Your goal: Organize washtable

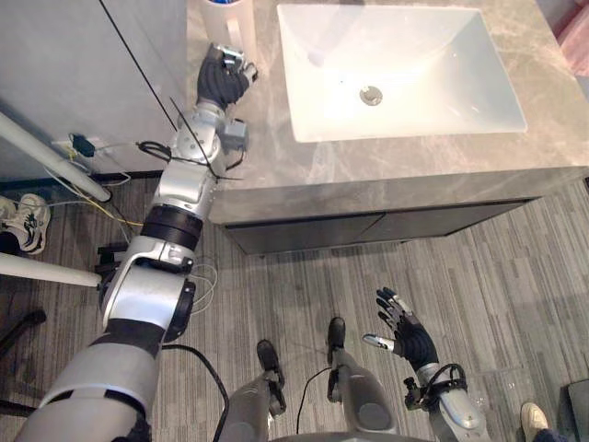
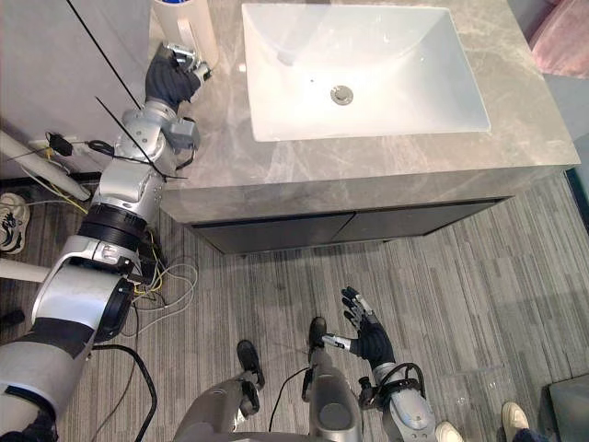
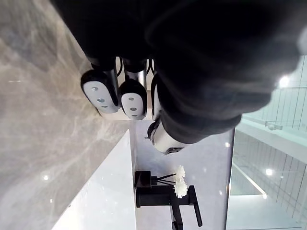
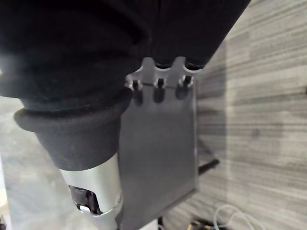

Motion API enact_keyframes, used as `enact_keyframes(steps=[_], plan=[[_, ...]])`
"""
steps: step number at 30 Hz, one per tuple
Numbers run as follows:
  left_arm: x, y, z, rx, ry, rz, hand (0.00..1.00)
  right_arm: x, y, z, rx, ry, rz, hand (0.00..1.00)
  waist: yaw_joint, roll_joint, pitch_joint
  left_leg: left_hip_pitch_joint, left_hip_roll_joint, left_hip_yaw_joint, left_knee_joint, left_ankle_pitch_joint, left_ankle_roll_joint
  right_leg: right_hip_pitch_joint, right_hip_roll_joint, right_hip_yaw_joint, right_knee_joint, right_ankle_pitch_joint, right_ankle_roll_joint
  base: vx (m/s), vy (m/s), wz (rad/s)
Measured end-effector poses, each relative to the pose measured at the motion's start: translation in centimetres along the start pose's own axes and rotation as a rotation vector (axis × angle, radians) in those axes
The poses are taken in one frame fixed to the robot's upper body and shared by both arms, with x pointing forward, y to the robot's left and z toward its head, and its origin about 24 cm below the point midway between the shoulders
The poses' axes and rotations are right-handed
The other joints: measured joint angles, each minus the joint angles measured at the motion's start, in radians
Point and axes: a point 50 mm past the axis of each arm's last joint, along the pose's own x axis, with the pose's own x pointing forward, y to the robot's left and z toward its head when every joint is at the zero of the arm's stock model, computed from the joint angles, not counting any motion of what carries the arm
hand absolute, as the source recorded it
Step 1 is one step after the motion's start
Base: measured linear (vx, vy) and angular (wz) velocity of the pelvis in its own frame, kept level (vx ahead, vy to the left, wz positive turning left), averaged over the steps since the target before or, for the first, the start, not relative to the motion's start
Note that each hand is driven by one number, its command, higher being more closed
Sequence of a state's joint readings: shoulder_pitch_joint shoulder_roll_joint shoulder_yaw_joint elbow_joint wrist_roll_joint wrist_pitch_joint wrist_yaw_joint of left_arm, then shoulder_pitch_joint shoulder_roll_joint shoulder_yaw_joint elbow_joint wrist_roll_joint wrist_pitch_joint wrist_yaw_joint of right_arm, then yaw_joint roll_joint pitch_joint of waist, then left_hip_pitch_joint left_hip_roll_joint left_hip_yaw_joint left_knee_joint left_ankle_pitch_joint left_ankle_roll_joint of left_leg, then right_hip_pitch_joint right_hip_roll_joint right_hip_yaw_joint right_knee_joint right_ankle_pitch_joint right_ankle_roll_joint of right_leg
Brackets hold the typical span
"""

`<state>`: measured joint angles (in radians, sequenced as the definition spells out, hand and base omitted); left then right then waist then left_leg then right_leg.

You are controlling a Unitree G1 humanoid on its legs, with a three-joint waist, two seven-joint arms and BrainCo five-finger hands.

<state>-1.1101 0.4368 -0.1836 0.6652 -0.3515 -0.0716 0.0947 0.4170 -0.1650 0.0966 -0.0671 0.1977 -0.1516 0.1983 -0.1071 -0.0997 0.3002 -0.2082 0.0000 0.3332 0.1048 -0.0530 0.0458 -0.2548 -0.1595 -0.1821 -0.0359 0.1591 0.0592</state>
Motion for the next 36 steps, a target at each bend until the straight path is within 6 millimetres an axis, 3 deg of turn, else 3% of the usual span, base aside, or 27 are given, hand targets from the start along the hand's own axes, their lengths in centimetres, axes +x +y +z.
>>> enact_keyframes(steps=[11,24,36], plan=[[0.9,1.0,1.5,-0.006,-0.032,0.043,1.0,0.0,-0.1,1.0,-0.025,-0.038,0.015,0.0,-0.016,-0.004,0.065,-0.026,0.01,0.016,0.052,-0.026,0.005,-0.014,0.0,0.017,0.008,0.005,0.001,0.0,0.004,-0.03],[1.4,1.3,2.8,-0.014,-0.07,0.072,1.0,-0.1,-0.4,1.0,-0.046,-0.036,0.022,0.0,-0.016,-0.004,0.095,-0.046,0.02,0.017,0.085,-0.037,0.002,-0.026,0.001,0.019,0.018,0.005,0.001,0.0,0.001,0.0],[2.5,2.4,5.4,-0.004,-0.126,0.105,1.0,-0.1,-0.4,1.1,-0.042,-0.047,0.023,0.0,-0.018,-0.005,0.133,-0.071,0.031,0.023,0.124,-0.056,0.005,-0.035,0.005,0.02,0.02,0.006,0.001,0.0,0.004,-0.01]])
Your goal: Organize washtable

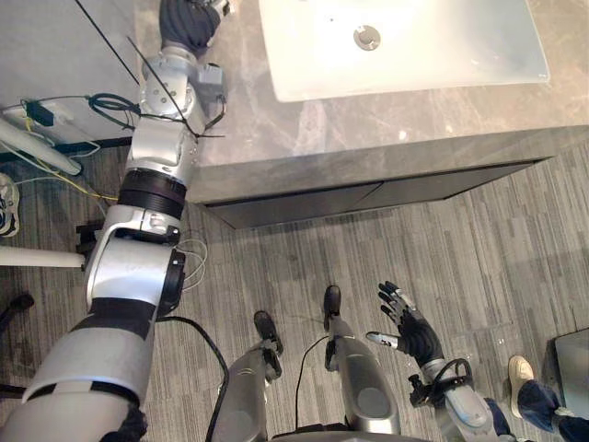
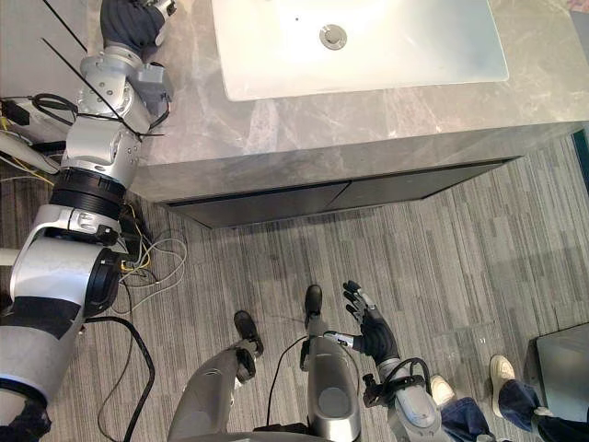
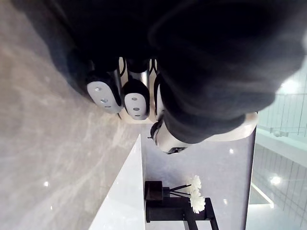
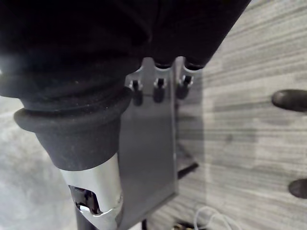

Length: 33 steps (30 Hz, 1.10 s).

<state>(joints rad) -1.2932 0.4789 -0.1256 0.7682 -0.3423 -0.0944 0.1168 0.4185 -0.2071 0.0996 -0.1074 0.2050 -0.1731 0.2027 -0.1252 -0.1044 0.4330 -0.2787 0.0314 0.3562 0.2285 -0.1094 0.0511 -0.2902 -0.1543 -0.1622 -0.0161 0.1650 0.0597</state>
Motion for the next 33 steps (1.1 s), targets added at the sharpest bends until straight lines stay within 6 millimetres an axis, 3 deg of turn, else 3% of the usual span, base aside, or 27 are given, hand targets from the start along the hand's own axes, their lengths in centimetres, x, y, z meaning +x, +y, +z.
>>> enact_keyframes(steps=[17,33], plan=[[0.9,1.7,1.7,0.03,-0.026,0.053,1.0,0.1,0.4,0.6,0.003,-0.03,0.045,0.0,-0.017,-0.001,0.019,-0.025,0.013,0.015,0.031,-0.016,-0.002,-0.028,0.009,0.023,0.013,0.001,-0.001,0.0,0.006,-0.03],[1.8,1.7,3.3,0.017,-0.055,0.061,1.0,0.0,0.4,0.8,-0.001,-0.04,0.045,0.0,-0.027,-0.003,0.036,-0.045,0.024,0.027,0.052,-0.024,-0.002,-0.048,0.015,0.032,0.014,0.008,-0.007,0.0,0.007,-0.02]])
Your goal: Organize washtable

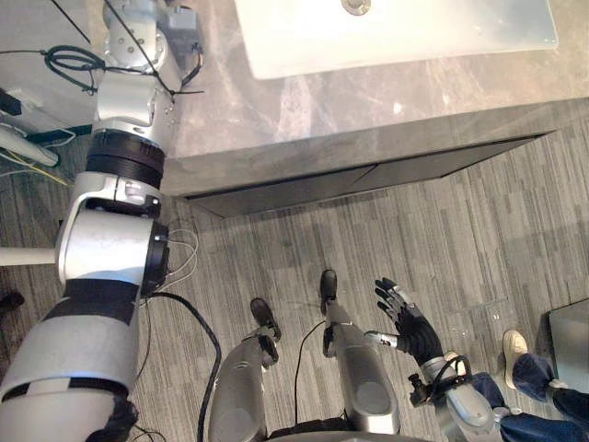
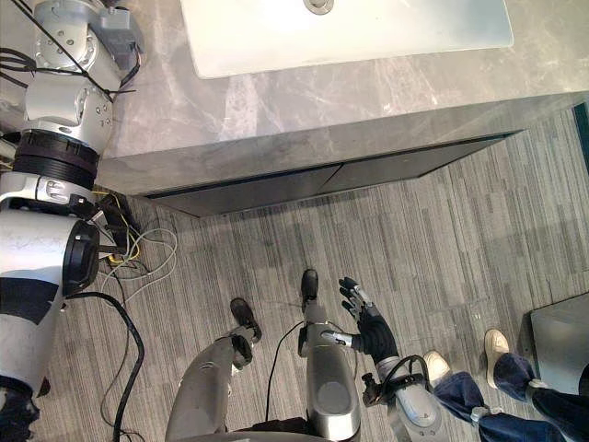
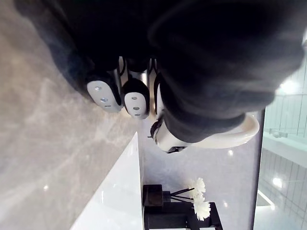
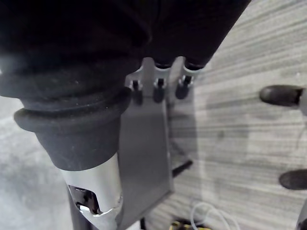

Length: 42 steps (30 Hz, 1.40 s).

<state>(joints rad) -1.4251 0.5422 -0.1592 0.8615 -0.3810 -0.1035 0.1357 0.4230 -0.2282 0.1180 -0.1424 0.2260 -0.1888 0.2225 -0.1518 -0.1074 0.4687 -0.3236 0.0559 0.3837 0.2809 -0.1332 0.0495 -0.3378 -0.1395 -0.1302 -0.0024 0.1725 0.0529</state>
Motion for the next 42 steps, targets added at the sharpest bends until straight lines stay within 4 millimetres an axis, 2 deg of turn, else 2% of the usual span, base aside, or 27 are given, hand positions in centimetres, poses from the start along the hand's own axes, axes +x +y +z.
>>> enact_keyframes(steps=[7,14,21,24,27,29,30,32,33,34,36,38,39,40,41,42], plan=[[0.2,0.6,0.3,0.017,-0.002,0.014,1.0,-0.2,-0.3,0.0,-0.016,0.009,0.002,0.0,-0.002,-0.001,0.0,-0.012,0.005,0.009,0.01,-0.003,0.0,-0.014,0.003,0.01,0.003,0.003,-0.001,-0.01,0.006,-0.03],[0.7,1.4,1.1,0.024,-0.019,0.037,1.0,-0.2,-0.4,0.0,-0.012,0.009,0.002,0.0,-0.006,-0.017,0.015,-0.017,0.013,0.016,0.022,-0.005,-0.001,-0.017,0.008,0.018,0.003,0.007,-0.005,-0.01,0.005,-0.03],[0.7,2.0,1.2,0.032,-0.02,0.05,1.0,-0.3,-0.6,0.1,-0.019,0.012,0.006,0.0,-0.023,-0.017,0.015,-0.025,0.015,0.012,0.034,-0.008,0.0,-0.019,0.009,0.018,0.003,0.008,-0.005,0.0,0.003,0.0],[0.3,1.6,0.8,0.019,-0.026,0.032,1.0,-0.2,-0.5,0.1,-0.014,0.007,0.008,0.0,-0.023,-0.017,0.015,-0.017,0.015,0.012,0.031,-0.008,0.0,-0.012,0.009,0.018,0.003,0.008,-0.004,0.0,0.0,0.0],[-2.0,-0.7,-1.1,-0.047,-0.04,-0.057,1.0,0.1,-0.4,0.2,-0.003,-0.007,0.002,0.0,-0.011,0.002,0.004,0.015,0.007,0.003,0.01,-0.006,-0.001,0.02,0.006,0.002,-0.003,0.006,-0.004,0.04,0.022,0.07],[-5.8,-3.6,-4.1,-0.132,-0.013,-0.162,1.0,0.3,-0.2,0.2,0.012,-0.011,-0.006,0.0,0.006,0.048,-0.036,0.038,-0.005,-0.012,-0.011,-0.006,0.0,0.045,-0.001,-0.01,-0.01,-0.003,0.005,0.08,0.038,0.17],[-7.0,-4.1,-5.0,-0.165,0.005,-0.19,1.0,0.4,-0.2,0.1,0.016,-0.011,-0.01,0.0,0.008,0.06,-0.048,0.049,-0.008,-0.016,-0.018,-0.006,0.0,0.057,-0.002,-0.015,-0.013,-0.007,0.008,0.11,0.044,0.26],[-13.4,-5.7,-9.1,-0.294,0.131,-0.277,1.0,0.6,-0.6,-0.6,0.054,0.001,-0.077,0.0,0.025,0.102,-0.107,0.11,-0.018,-0.03,-0.05,-0.006,0.0,0.118,-0.002,-0.033,-0.025,-0.024,0.014,0.12,0.028,0.19],[-15.1,-5.8,-10.0,-0.329,0.17,-0.287,1.0,0.5,-0.8,-0.8,0.064,0.004,-0.101,0.0,0.031,0.109,-0.124,0.127,-0.022,-0.032,-0.061,-0.006,-0.001,0.131,-0.002,-0.034,-0.025,-0.031,0.017,0.11,0.013,0.15],[-18.5,-5.5,-11.4,-0.403,0.232,-0.277,1.0,0.3,-1.4,-1.1,0.076,0.01,-0.152,0.0,0.034,0.124,-0.161,0.152,-0.026,-0.037,-0.082,-0.004,-0.004,0.15,-0.002,-0.042,-0.025,-0.039,0.018,0.12,0.017,0.11],[-24.4,-4.6,-13.0,-0.535,0.354,-0.217,1.0,-0.3,-2.8,-1.0,0.104,-0.005,-0.254,0.0,0.06,0.134,-0.21,0.215,-0.034,-0.042,-0.116,-0.002,-0.006,0.2,-0.003,-0.052,-0.026,-0.059,0.027,0.1,0.015,0.11],[-27.0,-4.1,-13.5,-0.577,0.413,-0.175,1.0,-0.5,-3.4,-1.1,0.119,-0.011,-0.292,0.0,0.063,0.135,-0.231,0.241,-0.038,-0.052,-0.132,0.0,-0.009,0.224,-0.005,-0.06,-0.024,-0.069,0.028,0.04,0.006,0.14],[-29.7,-3.4,-14.1,-0.589,0.483,-0.12,1.0,-0.7,-3.8,-1.2,0.14,-0.013,-0.333,0.0,0.067,0.133,-0.25,0.269,-0.04,-0.055,-0.144,0.0,-0.009,0.245,-0.006,-0.061,-0.018,-0.08,0.031,0.04,0.01,0.1],[-32.1,-3.0,-14.6,-0.593,0.553,-0.074,0.0,-1.1,-4.1,-1.5,0.167,-0.012,-0.373,0.0,0.073,0.133,-0.264,0.293,-0.041,-0.055,-0.153,0.0,-0.01,0.265,-0.005,-0.061,-0.017,-0.087,0.032,0.05,0.012,0.05],[-33.1,-2.8,-14.8,-0.583,0.579,-0.059,0.0,-1.2,-4.2,-1.7,0.173,-0.006,-0.388,0.0,0.077,0.133,-0.272,0.303,-0.042,-0.055,-0.16,0.0,-0.01,0.272,-0.005,-0.062,-0.016,-0.089,0.033,0.02,0.008,0.03],[-35.1,-2.6,-14.8,-0.574,0.624,-0.027,0.0,-1.7,-4.4,-2.1,0.185,0.007,-0.416,0.0,0.085,0.133,-0.281,0.326,-0.044,-0.058,-0.169,0.001,-0.011,0.292,-0.006,-0.063,-0.014,-0.097,0.034,0.01,0.011,0.05]])
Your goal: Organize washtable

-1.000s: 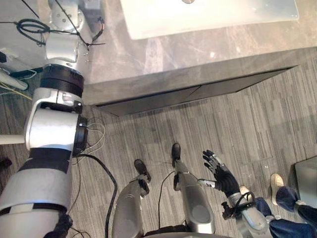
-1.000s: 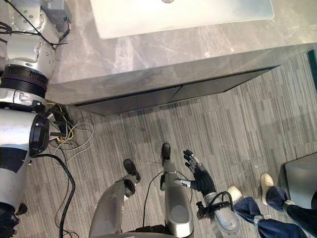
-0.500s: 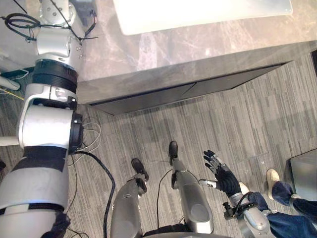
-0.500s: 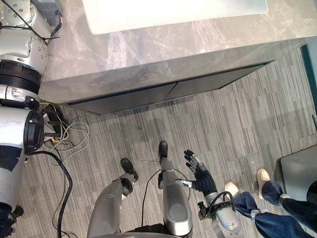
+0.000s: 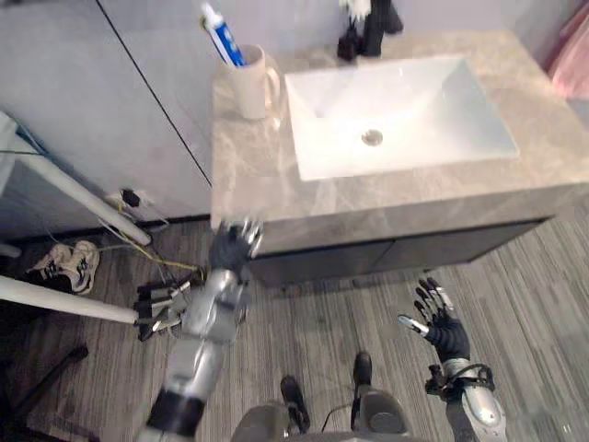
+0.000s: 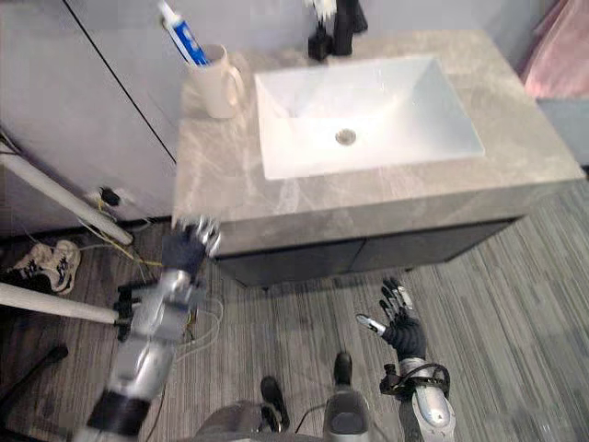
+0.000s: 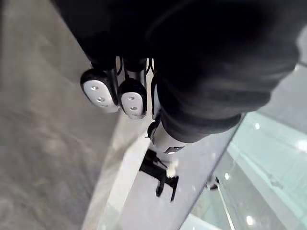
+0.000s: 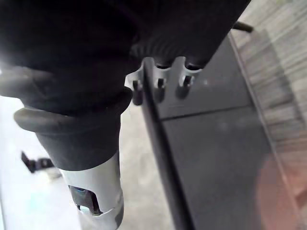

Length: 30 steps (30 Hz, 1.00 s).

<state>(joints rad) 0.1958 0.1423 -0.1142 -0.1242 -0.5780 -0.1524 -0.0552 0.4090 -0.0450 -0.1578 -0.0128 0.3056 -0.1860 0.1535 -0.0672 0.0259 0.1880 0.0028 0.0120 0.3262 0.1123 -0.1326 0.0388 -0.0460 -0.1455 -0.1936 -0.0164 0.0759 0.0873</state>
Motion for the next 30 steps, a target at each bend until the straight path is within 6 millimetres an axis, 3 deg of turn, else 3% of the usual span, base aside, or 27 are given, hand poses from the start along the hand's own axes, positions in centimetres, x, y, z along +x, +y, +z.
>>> enact_keyframes(steps=[6,8,12,18,22,25,28,29,30], plan=[[-4.7,0.3,-4.1,-0.104,0.138,0.096,0.0,-3.0,-2.5,-3.0,0.016,0.14,-0.135,0.0,0.002,0.003,-0.069,0.055,-0.009,-0.028,-0.032,0.004,-0.006,0.054,-0.006,-0.028,0.004,-0.023,0.006,0.02,0.006,0.14],[-6.7,1.3,-7.4,-0.113,0.285,0.163,0.0,-4.2,-3.1,-4.6,0.024,0.219,-0.17,0.0,0.002,0.008,-0.08,0.084,-0.01,-0.03,-0.038,0.005,-0.007,0.082,-0.005,-0.032,0.0,-0.026,0.008,0.01,0.004,0.03],[-10.0,2.2,-11.9,-0.101,0.521,0.243,0.0,-5.8,-3.2,-7.4,0.048,0.356,-0.195,0.0,0.001,-0.002,-0.098,0.1,-0.009,-0.03,-0.044,0.008,-0.012,0.097,-0.004,-0.037,-0.003,-0.026,0.008,-0.04,-0.005,0.0],[-12.9,2.3,-14.2,0.022,0.701,0.211,0.0,-7.6,-3.2,-9.5,0.064,0.467,-0.213,0.0,0.002,-0.008,-0.106,0.127,-0.005,-0.021,-0.069,0.007,-0.026,0.112,0.002,-0.026,-0.005,-0.029,0.002,-0.08,-0.002,-0.04],[-13.5,2.7,-14.6,0.073,0.746,0.203,0.0,-8.2,-3.4,-10.2,0.077,0.505,-0.232,0.0,0.001,-0.01,-0.106,0.13,0.002,0.008,-0.074,0.006,-0.032,0.098,0.011,0.004,-0.005,-0.029,0.001,-0.03,0.003,-0.21],[-13.1,2.9,-14.5,0.105,0.742,0.199,0.0,-7.5,-3.2,-9.9,0.081,0.48,-0.236,0.0,-0.001,-0.014,-0.102,0.116,0.015,0.11,-0.062,0.0,-0.04,0.003,0.027,0.1,0.043,-0.024,-0.003,-0.01,0.011,-1.01],[-10.7,3.5,-13.5,0.163,0.681,0.183,0.0,-5.7,-2.5,-8.4,0.068,0.389,-0.236,0.0,-0.01,-0.039,-0.088,0.045,0.051,0.283,0.027,-0.05,-0.038,-0.117,0.063,0.255,0.062,0.017,-0.007,-0.04,0.019,-1.58],[-9.2,3.9,-12.9,0.189,0.639,0.182,0.0,-4.9,-2.1,-7.7,0.063,0.349,-0.231,0.0,-0.031,-0.041,-0.073,0.031,0.068,0.348,0.044,-0.06,-0.029,-0.135,0.063,0.204,0.048,-0.011,-0.04,-0.11,-0.004,-1.57],[-8.4,4.0,-12.6,0.197,0.618,0.183,0.0,-4.5,-2.0,-7.4,0.059,0.33,-0.226,0.0,-0.03,-0.036,-0.064,0.032,0.081,0.377,0.041,-0.062,-0.025,-0.148,0.059,0.149,0.061,-0.032,-0.072,-0.12,0.014,-1.56]])
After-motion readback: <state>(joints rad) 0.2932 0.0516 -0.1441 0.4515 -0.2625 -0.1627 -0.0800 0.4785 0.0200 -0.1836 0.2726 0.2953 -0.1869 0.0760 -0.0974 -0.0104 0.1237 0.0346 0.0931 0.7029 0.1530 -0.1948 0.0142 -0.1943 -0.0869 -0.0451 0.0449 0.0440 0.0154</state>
